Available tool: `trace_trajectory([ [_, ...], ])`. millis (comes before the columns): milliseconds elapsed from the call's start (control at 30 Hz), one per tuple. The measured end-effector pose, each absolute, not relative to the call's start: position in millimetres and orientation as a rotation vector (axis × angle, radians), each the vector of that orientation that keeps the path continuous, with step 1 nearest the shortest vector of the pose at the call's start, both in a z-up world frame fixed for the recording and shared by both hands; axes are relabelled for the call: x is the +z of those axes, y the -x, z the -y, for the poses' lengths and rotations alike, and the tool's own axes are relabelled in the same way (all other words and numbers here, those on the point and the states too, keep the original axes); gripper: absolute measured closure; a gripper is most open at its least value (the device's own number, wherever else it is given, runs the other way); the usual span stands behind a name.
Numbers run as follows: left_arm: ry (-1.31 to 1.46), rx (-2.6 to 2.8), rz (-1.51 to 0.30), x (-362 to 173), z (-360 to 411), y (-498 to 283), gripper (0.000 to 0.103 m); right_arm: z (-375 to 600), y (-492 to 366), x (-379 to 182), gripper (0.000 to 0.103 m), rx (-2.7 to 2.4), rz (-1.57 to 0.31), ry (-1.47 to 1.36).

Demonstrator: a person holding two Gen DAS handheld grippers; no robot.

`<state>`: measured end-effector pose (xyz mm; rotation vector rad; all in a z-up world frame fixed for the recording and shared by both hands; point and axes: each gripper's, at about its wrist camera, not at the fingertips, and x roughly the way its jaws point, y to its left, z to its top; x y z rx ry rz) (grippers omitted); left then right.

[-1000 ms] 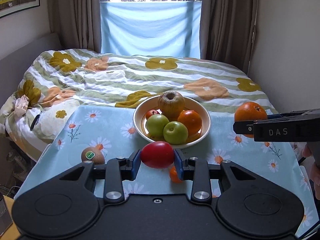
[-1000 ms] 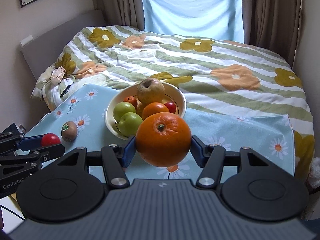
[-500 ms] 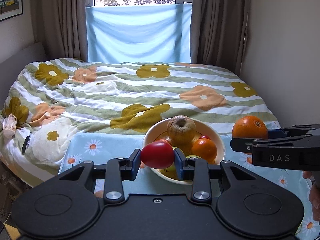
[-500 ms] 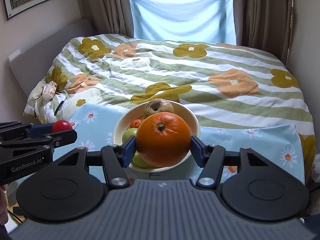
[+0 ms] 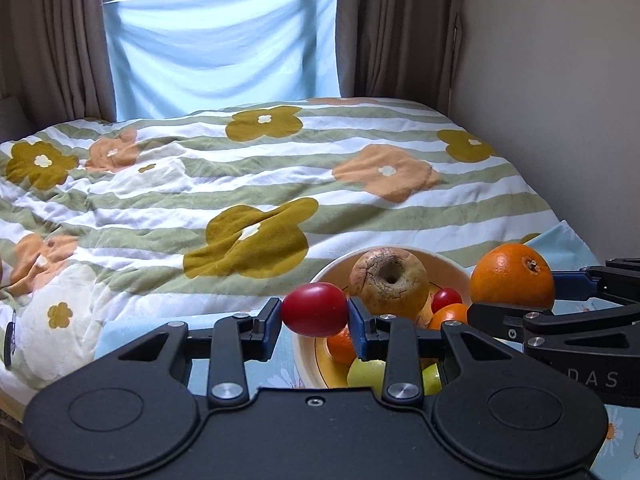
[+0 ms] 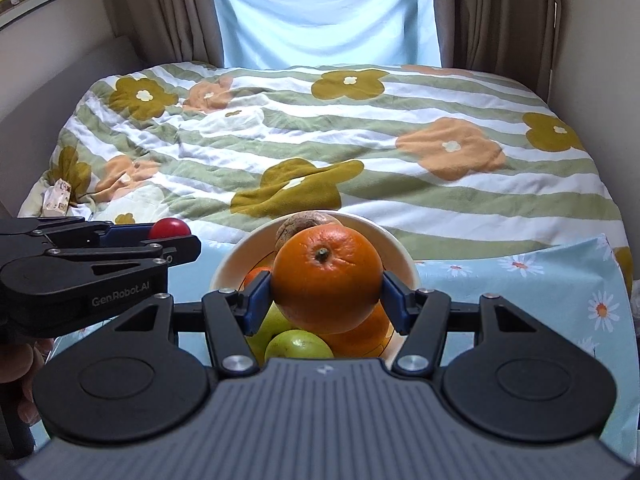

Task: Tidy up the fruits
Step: 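Carry the tomato with the left gripper to the bowl while the right gripper carries the orange, then open the left gripper releasing the tomato while the right gripper releases the orange in the bowl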

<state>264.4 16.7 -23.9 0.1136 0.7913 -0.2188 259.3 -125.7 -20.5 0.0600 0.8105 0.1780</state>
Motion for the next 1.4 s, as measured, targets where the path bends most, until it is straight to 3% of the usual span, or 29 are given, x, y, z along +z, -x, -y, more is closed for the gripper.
trace_trajectory([
  [533,-0.160,-0.334,-0.881,-71,-13,-321,0.064,120,-277,-41,0.030,0.072,-0.846,-0.071],
  [567,-0.155,-0.335,-0.883,-71,-14,-321,0.059,121,-277,-41,0.030,0.069,-0.845,-0.072],
  [600,-0.149,-0.338,-0.883,-71,-15,-321,0.047,123,-276,-41,0.030,0.064,-0.845,-0.071],
  [667,-0.149,-0.333,-0.860,-69,-16,-319,0.037,126,-274,-41,0.030,0.057,-0.845,-0.070],
  [767,-0.155,-0.316,-0.843,-61,-19,-313,0.035,131,-272,-40,0.030,0.061,-0.846,-0.069],
  [900,-0.131,-0.270,-0.803,-43,-32,-300,0.019,132,-271,-39,0.030,0.088,-0.847,-0.062],
  [1400,-0.052,-0.151,-0.748,-10,-67,-259,0.005,99,-289,-49,0.030,0.222,-0.853,0.002],
])
